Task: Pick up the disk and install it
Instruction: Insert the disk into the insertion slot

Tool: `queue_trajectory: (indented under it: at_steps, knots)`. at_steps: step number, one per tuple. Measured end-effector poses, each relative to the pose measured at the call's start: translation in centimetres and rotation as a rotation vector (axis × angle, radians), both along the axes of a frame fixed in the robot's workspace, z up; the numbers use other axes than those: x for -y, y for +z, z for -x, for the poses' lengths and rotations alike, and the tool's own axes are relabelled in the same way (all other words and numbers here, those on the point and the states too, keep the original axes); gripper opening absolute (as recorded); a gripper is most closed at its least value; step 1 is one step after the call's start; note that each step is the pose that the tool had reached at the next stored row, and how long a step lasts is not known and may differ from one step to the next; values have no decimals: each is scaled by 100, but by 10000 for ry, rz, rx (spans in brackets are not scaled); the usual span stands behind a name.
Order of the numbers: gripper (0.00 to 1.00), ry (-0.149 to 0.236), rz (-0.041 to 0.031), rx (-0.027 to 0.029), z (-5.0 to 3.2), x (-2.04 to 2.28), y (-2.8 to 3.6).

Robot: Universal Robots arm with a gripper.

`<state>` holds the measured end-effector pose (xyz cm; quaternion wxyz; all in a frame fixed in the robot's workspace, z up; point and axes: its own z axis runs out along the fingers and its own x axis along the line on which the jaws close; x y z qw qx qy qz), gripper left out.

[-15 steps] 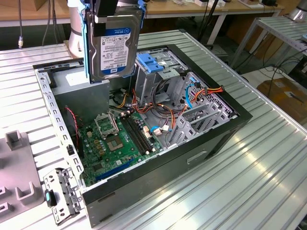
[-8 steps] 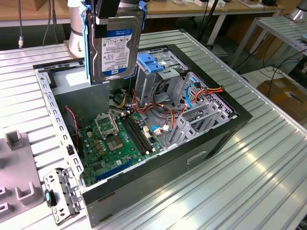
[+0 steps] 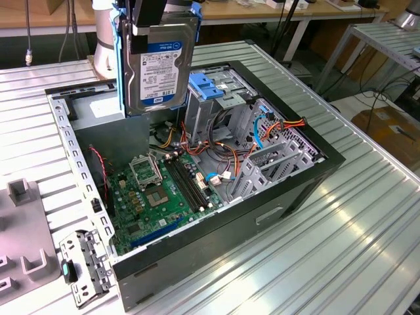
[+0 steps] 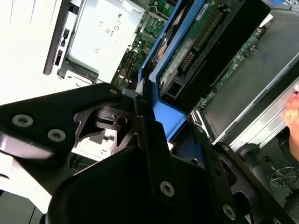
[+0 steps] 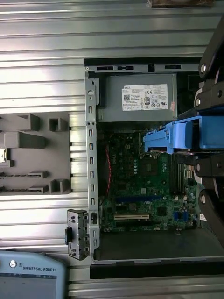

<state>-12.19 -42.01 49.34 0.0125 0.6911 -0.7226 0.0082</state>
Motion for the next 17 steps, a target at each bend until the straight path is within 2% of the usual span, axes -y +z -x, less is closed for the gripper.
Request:
queue_trajectory:
  at_steps: [7, 12, 17]
  knots:
    - [37, 0, -1, 1, 0, 11, 0]
    - [37, 0, -1, 1, 0, 73, -1]
    - [37, -1, 1, 0, 0, 159, -3]
